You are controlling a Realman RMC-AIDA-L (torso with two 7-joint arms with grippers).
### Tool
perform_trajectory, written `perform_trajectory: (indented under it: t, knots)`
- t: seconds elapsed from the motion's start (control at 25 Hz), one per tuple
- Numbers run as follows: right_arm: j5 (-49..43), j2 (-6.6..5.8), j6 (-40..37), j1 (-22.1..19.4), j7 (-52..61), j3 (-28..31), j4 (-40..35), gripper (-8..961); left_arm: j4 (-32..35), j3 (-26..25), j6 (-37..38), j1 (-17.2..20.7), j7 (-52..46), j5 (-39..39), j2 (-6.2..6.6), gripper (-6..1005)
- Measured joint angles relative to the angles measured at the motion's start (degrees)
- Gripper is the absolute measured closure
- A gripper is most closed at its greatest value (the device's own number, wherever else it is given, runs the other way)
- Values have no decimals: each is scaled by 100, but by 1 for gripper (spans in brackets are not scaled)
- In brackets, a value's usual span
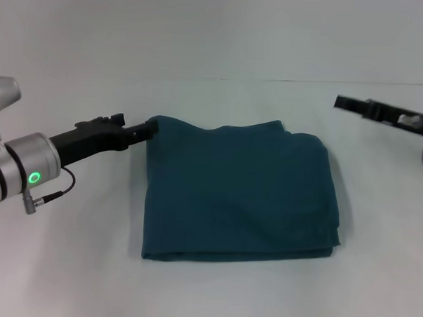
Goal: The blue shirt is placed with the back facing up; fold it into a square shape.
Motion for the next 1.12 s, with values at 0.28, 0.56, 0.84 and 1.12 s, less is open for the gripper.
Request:
perform_trajectory:
  t: [0.28,0.56,0.84,1.12]
  knots:
    - [234,-328,-1013,-113,152,239,-34,286,-160,161,-357,-180,-108,26,13,113]
    - [202,-355,-1021,-85,211,207,-24,135,-294,527,-764,-293,-123,9,-1,114]
    - [192,-349,-1025,-68,214,204,3,137,-370,528,-893,-371,-73,19,-3,113]
    - [192,-323,-1018,-72,212,158,12,140,-495,615,-929,-516,-66,9,-8,132]
